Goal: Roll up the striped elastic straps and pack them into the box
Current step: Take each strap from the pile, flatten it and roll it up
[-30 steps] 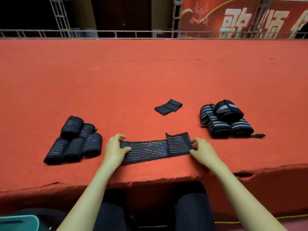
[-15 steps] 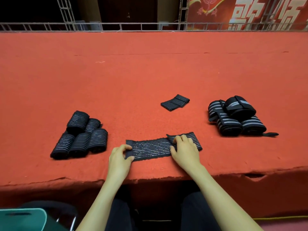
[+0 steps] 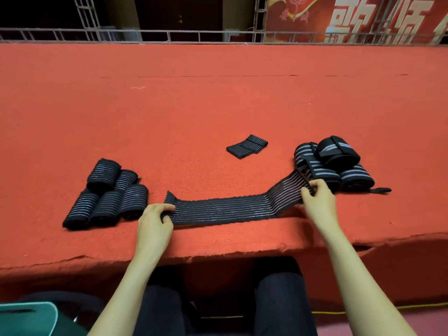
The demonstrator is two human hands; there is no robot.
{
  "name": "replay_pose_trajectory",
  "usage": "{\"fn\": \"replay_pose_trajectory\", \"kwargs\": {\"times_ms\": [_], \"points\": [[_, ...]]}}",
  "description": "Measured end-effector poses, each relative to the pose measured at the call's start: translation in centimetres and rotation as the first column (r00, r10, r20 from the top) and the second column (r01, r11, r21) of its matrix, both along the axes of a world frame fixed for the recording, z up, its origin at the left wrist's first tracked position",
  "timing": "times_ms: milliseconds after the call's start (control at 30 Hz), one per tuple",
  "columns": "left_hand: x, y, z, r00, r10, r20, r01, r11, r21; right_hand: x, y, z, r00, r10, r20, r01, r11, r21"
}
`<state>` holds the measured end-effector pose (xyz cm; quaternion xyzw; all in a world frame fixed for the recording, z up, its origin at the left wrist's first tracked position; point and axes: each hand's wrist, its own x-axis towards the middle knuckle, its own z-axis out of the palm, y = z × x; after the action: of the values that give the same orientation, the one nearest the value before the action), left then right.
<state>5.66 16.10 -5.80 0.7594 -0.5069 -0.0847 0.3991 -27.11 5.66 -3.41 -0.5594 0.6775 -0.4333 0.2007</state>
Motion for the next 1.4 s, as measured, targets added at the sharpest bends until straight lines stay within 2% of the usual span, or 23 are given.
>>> {"fn": "replay_pose_trajectory", "kwargs": {"times_ms": [133, 267, 500, 600, 667, 767, 867, 967, 1100, 1267, 1400], "points": [[0.3, 0.2, -0.2, 0.999, 0.04, 0.008, -0.04, 0.999, 0.001, -1.6, 0.5, -0.3, 0.99, -0.044, -0.133, 0.053, 0.996, 0.069], [0.1, 0.3, -0.4, 1.0, 0.011, -0.01, -0.01, 0.999, 0.048, -2.1, 1.4, -0.6, 0.959, -0.059, -0.279, 0.11, 0.979, 0.171], [0.2, 0.3, -0.7, 1.0, -0.012, 0.027, 0.008, 0.991, 0.131, -2.7, 2.5, -1.9, 0.917, -0.056, -0.395, 0.15, 0.966, 0.211], [-0.3, 0.2, -0.9, 0.991, 0.005, 0.136, -0.036, 0.974, 0.223, -2.8, 2.5, -2.5, 0.885, -0.055, -0.462, 0.152, 0.973, 0.175], [-0.8, 0.3, -1.1, 0.966, 0.01, 0.258, -0.066, 0.976, 0.209, -2.8, 2.4, -2.9, 0.846, -0.08, -0.528, 0.148, 0.985, 0.088], [-2.1, -0.1, -1.2, 0.955, -0.083, 0.284, 0.041, 0.988, 0.151, -2.6, 2.2, -3.0, 0.835, -0.061, -0.547, 0.083, 0.996, 0.014], [-4.4, -0.9, -1.2, 0.958, -0.218, 0.186, 0.202, 0.974, 0.103, -1.8, 1.9, -3.3, 0.866, 0.068, -0.495, -0.053, 0.998, 0.043], [-6.8, -2.0, -1.5, 0.926, -0.34, 0.163, 0.326, 0.939, 0.107, -0.6, 1.9, -3.9, 0.869, 0.193, -0.456, -0.181, 0.981, 0.07], [-8.5, -3.5, -1.6, 0.905, -0.395, 0.159, 0.38, 0.918, 0.118, 0.7, 1.6, -4.5, 0.827, 0.298, -0.477, -0.295, 0.952, 0.083], [-9.5, -8.0, -0.5, 0.868, -0.489, 0.083, 0.47, 0.864, 0.179, 2.4, -1.0, -3.6, 0.731, 0.526, -0.435, -0.531, 0.839, 0.122], [-10.0, -13.5, 1.0, 0.86, -0.504, 0.075, 0.481, 0.852, 0.205, 4.0, -6.4, -2.3, 0.664, 0.578, -0.473, -0.562, 0.804, 0.195]]}}
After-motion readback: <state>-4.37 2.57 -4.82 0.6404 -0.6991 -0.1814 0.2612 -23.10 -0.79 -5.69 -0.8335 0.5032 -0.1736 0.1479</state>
